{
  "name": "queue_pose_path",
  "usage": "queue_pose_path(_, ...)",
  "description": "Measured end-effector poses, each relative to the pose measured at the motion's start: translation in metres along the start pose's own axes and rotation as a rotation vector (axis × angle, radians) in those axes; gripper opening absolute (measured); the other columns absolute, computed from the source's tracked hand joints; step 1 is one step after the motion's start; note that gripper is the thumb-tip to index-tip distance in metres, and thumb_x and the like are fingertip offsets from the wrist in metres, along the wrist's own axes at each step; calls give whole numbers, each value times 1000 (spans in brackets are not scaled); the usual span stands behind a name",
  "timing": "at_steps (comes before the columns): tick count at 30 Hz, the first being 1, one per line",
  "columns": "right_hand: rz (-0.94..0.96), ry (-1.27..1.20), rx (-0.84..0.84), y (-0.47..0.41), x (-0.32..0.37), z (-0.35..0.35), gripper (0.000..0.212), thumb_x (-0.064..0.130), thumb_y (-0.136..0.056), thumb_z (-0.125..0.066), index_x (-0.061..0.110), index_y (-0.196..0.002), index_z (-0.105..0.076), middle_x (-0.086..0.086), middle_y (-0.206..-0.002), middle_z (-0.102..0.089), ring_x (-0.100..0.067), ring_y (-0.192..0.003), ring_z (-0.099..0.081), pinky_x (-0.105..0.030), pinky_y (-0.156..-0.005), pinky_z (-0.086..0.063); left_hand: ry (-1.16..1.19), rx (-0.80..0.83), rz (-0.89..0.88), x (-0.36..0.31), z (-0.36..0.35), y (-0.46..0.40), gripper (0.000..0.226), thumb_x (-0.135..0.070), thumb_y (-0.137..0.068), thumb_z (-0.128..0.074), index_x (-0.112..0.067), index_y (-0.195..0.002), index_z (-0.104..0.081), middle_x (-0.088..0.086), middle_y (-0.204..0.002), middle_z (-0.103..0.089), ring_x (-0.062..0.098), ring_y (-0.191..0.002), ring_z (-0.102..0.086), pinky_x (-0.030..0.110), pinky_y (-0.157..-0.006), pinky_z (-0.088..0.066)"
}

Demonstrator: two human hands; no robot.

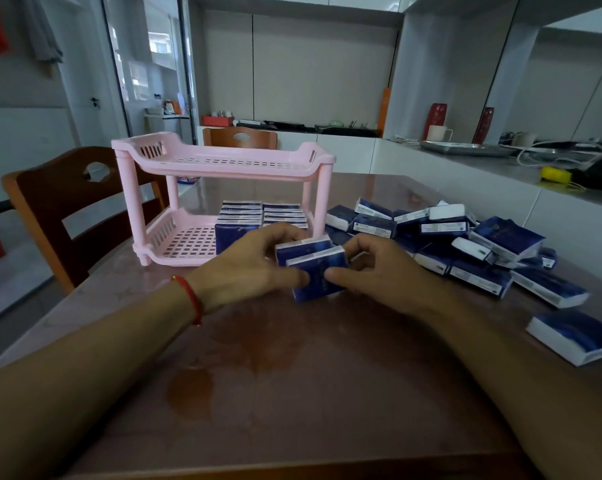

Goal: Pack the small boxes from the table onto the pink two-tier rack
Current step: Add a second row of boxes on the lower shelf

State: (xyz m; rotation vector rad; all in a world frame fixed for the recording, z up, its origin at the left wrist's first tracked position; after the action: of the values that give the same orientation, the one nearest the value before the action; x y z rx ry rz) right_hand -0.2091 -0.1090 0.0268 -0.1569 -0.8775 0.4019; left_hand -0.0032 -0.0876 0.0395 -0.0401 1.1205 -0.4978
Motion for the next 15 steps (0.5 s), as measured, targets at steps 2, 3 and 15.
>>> queue_pose_path(2, 32, 69, 10, 0, 2, -1, 36, 52, -73, -80, 32, -96, -62, 10, -90, -71, -7, -80, -68, -32, -73, -58, -101, 20, -26, 4, -1, -2, 47, -1, -79, -79, -20, -118, -62, -7, -108, -70, 4, -95, -70, 23, -84, -58)
queue_pose_path(3, 52, 81, 25, 0, 3, -1, 39, 52, -74, -80, 34, -103, -60, 13, -96, -69, -4, -82, -66, -27, -72, -57, -116, 17, -30, 7, 0, -3, 48, -1, -78, -80, -20, -118, -62, -7, -109, -70, 5, -95, -70, 25, -85, -58)
queue_pose_path(15, 135, 26, 70, 1, 7, -16, 48, 43, -79, -80, 32, -118, -55, 11, -108, -68, -8, -88, -68, -33, -76, -58, -378, 96, -109, 4, 7, -2, 53, -23, -83, -79, -27, -132, -61, -11, -116, -71, 0, -100, -68, 23, -89, -58)
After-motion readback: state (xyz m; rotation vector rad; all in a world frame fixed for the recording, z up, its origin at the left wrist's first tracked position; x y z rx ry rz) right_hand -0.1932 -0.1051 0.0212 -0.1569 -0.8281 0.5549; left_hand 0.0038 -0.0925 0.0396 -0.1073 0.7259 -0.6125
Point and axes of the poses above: each hand's wrist, its own y-axis away from the middle knuckle, its own z-axis out of the back of the hand, x = y × z, the point moved 4 cm from there along -y, towards the middle knuckle
